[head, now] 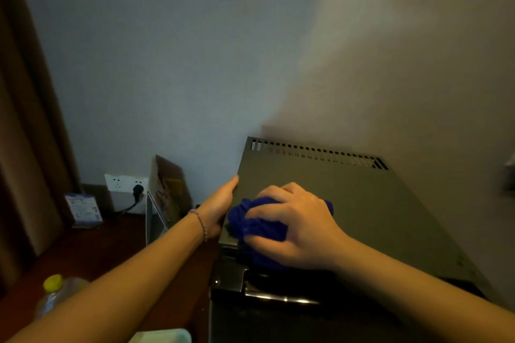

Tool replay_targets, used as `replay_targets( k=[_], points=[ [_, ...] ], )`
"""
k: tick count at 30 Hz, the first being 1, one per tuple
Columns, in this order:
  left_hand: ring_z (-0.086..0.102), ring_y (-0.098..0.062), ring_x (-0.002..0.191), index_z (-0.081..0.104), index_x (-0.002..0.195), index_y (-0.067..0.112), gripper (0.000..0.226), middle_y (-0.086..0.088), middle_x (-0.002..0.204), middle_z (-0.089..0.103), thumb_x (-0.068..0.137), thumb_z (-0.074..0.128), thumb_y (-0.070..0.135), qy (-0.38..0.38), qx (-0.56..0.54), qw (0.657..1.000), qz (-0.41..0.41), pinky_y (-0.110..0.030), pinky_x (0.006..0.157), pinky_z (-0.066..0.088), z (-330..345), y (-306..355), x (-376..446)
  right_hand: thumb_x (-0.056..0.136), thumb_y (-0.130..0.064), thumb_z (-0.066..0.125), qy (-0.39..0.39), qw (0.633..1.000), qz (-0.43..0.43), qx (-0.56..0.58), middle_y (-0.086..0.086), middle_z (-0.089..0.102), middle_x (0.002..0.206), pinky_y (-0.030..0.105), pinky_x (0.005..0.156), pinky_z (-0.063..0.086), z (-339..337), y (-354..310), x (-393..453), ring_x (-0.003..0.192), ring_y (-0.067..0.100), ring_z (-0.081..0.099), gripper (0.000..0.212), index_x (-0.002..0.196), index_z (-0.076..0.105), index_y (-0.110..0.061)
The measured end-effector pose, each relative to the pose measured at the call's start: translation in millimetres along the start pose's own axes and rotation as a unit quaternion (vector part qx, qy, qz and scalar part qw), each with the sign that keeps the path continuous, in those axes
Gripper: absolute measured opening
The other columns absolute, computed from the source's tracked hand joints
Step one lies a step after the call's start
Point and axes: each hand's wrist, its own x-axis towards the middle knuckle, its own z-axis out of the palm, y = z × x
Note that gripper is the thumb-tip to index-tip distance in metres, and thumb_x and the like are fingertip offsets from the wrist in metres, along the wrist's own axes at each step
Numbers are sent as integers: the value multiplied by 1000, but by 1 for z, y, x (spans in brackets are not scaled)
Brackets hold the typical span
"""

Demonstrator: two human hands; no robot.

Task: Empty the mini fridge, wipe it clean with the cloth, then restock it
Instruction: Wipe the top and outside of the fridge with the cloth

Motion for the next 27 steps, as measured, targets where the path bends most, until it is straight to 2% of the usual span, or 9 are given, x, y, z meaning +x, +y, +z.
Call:
replay_targets(
  k=[6,9,11,14,15,18,23,25,27],
  points=[
    [67,-18,64,64,85,13,52,-9,72,71,106,27,42,-31,35,999,2,-29,63,52,6,36,20,88,-71,54,5,999,-34,-12,-24,54,125,38,75,49,1,-23,-15,99,14,50,38,116,65,-48],
    [62,-19,65,60,82,14,58,-8,66,68,107,17,44,-5,32,999,-4,-28,58,49,6,32,39,86,-72,54,19,999,-9,-24,-24,54,122,37,74,49,5,-22,-8,97,13,49,39,115,65,-48],
    [62,-17,78,60,92,15,55,-9,82,70,108,15,43,8,25,1000,-8,-21,59,49,5,29,46,85,-71,54,37,999,21,-18,-24,54,119,36,74,48,9,-21,1,96,12,49,37,112,65,-48],
    [47,-24,129,44,142,11,52,-11,146,47,108,18,41,29,1,1000,10,-22,91,39,5,28,59,84,-70,52,57,995,76,-16,-22,55,115,37,75,50,17,-5,29,93,14,49,38,110,67,-47],
    [45,-26,132,40,144,11,52,-10,147,44,108,19,42,28,-11,1000,6,-25,92,37,5,27,61,83,-71,51,58,994,95,-25,-22,55,115,39,76,51,20,3,40,94,15,49,40,110,67,-47],
    [61,-27,100,58,112,15,55,-15,110,64,104,22,56,3,-58,998,0,-33,79,47,-3,19,72,83,-73,49,46,988,140,-36,-20,54,116,42,80,51,29,34,73,101,17,50,43,113,66,-47],
    [67,-22,63,62,111,10,65,-12,73,69,104,16,56,-14,-73,997,22,-26,51,53,-2,25,74,87,-68,52,44,978,200,-49,-13,54,123,40,85,47,37,85,123,113,24,49,43,119,66,-44],
    [69,-25,86,59,126,8,55,-14,97,72,107,24,47,-3,14,997,70,-31,72,58,7,31,71,87,-68,51,44,974,217,-55,-11,55,122,41,84,46,40,104,140,114,26,50,44,120,66,-43],
    [52,-31,126,48,139,3,51,-18,138,54,107,30,38,66,200,969,130,-37,106,42,12,34,69,86,-68,52,43,970,233,-59,-8,56,123,39,81,44,43,124,156,113,28,51,46,119,67,-40]
  ],
)
